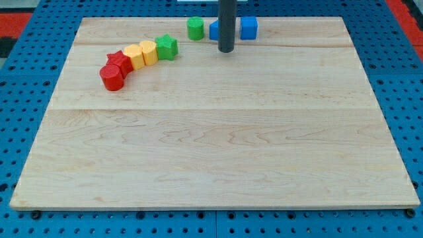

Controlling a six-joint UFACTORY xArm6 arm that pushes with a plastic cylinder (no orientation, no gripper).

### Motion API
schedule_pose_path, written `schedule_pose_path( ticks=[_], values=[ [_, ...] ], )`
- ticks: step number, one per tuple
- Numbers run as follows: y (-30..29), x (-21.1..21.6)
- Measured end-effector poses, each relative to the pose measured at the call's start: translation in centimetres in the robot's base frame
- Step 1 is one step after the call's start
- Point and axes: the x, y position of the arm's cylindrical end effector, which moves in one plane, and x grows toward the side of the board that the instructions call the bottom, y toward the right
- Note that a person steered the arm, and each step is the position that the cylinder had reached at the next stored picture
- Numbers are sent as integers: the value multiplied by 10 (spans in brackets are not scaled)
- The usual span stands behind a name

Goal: Move the green star towards the green circle

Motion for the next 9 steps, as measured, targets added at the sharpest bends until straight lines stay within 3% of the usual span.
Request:
schedule_pose_path(
  ticks=[2,3,4,5,6,9],
  values=[
    [0,-26],
    [1,-13],
    [-25,43],
    [-80,47],
    [-124,33],
    [-127,18]
  ],
)
